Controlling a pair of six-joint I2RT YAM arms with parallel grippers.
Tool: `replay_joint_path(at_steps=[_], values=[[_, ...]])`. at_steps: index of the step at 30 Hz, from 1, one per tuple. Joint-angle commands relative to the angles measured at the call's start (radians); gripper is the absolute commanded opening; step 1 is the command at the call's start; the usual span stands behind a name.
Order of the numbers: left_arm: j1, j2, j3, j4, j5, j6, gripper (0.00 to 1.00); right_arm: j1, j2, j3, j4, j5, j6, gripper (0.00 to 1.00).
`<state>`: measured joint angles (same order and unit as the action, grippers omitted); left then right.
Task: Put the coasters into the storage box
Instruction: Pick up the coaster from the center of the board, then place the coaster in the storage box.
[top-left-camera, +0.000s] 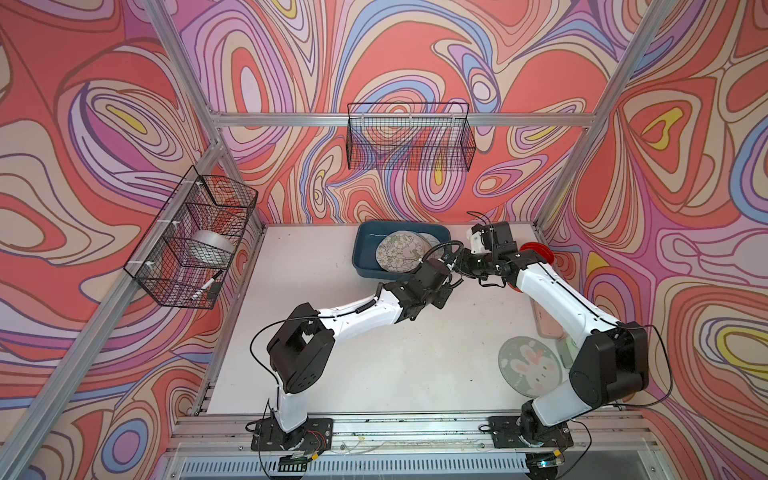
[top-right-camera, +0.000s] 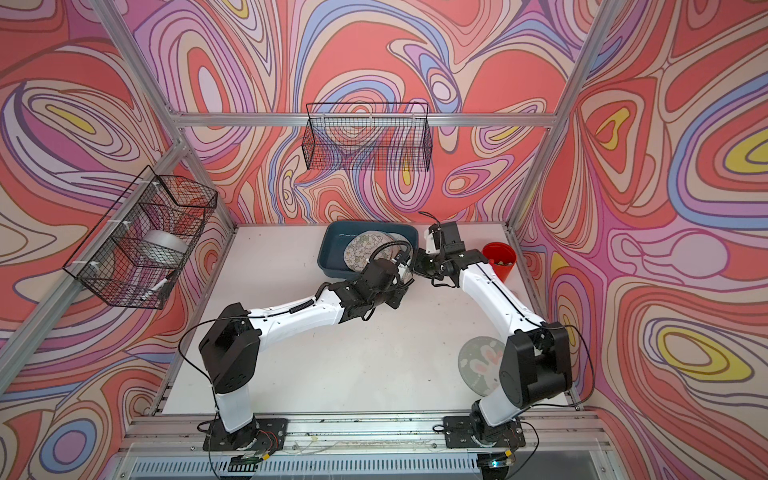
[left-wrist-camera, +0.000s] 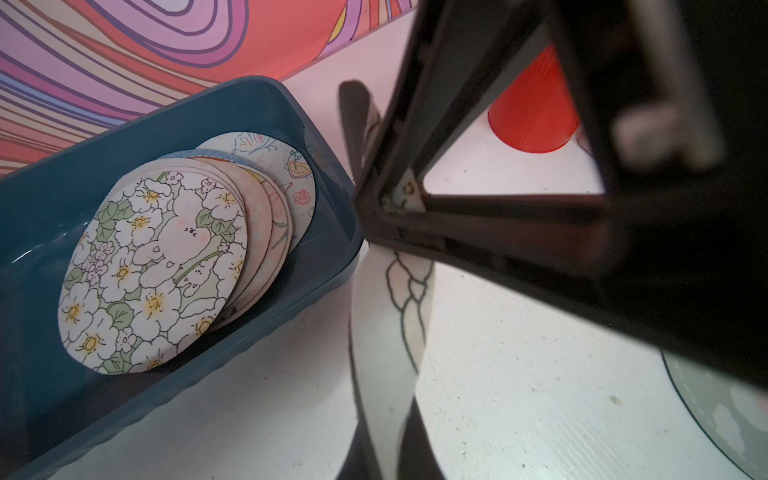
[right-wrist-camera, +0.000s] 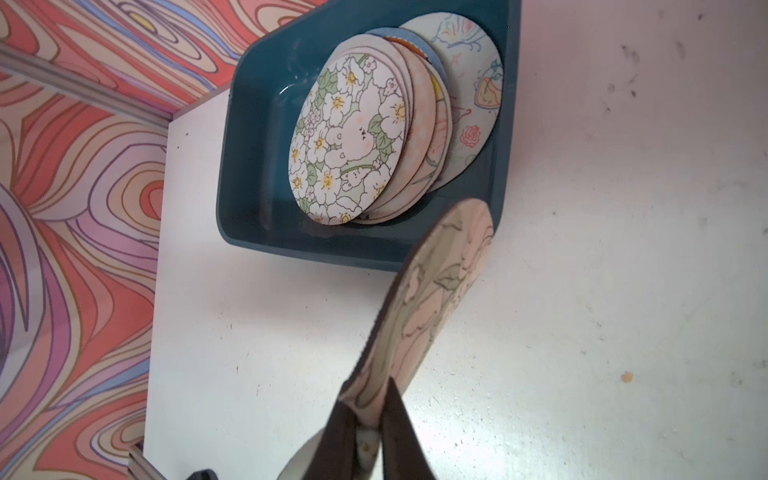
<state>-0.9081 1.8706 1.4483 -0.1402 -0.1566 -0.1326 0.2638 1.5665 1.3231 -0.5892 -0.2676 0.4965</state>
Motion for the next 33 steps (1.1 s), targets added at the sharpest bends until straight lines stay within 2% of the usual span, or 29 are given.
replay_joint_path(at_steps=[1, 4, 7, 12, 23, 33], values=[[-0.003, -0.010, 0.098, -0.170, 0.026, 0.031, 0.00, 0.003, 0.002, -0.004, -0.050, 0.212, -0.023, 0.29], [0.013, 0.018, 0.185, -0.298, 0.041, 0.018, 0.00, 0.000, -0.006, -0.007, -0.099, 0.349, -0.036, 0.44], [0.031, 0.033, 0.232, -0.352, 0.064, 0.010, 0.00, -0.014, -0.021, -0.016, -0.121, 0.400, -0.040, 0.60], [0.073, 0.056, 0.315, -0.401, 0.090, 0.013, 0.00, -0.050, -0.060, -0.049, -0.132, 0.449, -0.039, 0.74], [0.191, 0.265, 0.697, -0.604, 0.176, -0.047, 0.00, -0.072, -0.097, -0.106, -0.108, 0.438, -0.046, 0.77], [0.245, 0.376, 0.835, -0.567, 0.208, -0.064, 0.00, -0.073, -0.084, -0.127, -0.086, 0.400, -0.053, 0.78]])
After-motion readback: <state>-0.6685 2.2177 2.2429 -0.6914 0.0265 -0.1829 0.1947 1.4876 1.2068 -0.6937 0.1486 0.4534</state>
